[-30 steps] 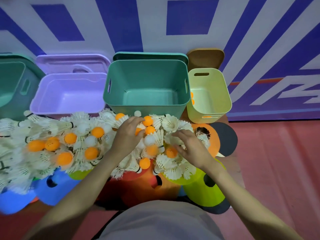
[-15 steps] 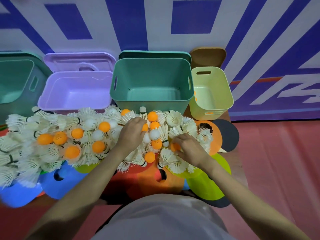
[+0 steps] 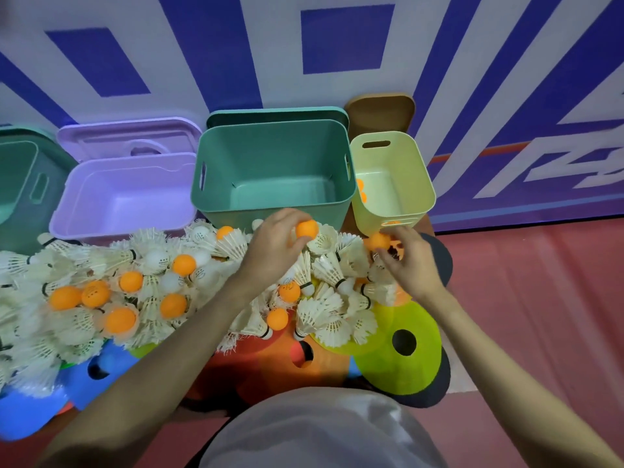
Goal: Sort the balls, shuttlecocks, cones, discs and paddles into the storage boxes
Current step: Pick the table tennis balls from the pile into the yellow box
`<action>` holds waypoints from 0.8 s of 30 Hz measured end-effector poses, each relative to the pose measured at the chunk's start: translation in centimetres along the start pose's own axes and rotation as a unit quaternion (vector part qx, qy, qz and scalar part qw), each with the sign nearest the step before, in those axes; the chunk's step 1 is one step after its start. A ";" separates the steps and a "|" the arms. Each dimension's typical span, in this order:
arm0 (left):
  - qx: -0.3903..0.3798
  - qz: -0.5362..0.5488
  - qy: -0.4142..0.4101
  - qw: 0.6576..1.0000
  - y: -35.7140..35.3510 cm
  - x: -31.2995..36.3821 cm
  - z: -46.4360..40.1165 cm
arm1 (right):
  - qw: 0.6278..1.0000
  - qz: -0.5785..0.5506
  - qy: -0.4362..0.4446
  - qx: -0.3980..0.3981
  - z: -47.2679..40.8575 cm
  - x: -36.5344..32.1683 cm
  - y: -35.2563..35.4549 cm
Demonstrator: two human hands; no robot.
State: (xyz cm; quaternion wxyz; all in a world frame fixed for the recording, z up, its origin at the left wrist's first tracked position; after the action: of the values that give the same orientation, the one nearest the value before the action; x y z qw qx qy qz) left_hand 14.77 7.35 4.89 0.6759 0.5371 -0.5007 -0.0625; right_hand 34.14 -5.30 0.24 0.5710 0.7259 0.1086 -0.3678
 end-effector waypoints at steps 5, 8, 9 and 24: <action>-0.023 0.012 -0.058 0.998 -3.7 6.3 -7.2 | 0.995 0.005 -0.078 0.068 -3.9 4.5 4.9; -0.027 -0.013 -0.076 0.997 -5.3 8.8 -11.4 | 0.993 0.024 -0.089 0.076 -6.3 5.8 6.0; -0.031 -0.020 -0.075 0.996 -5.8 9.2 -12.6 | 0.993 0.035 -0.091 0.072 -7.1 6.0 6.1; 0.020 0.002 -0.059 0.998 -1.3 3.5 -6.3 | 0.998 0.058 0.000 -0.034 -4.0 0.8 0.2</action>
State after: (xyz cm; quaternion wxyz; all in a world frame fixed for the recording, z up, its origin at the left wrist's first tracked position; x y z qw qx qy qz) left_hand 21.74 8.85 6.48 0.6346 0.5448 -0.5420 -0.0824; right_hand 36.46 -1.92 0.20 0.6154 0.7114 0.0788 -0.3301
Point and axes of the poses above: each hand's wrist, its own z-axis away from the middle knuckle, its own y-axis out of the back of the hand, x = y × z, the point moved 10 cm from there along -z, towards the middle knuckle, and after that the axes turned 5 degrees about -x, right-handed, at the moved point
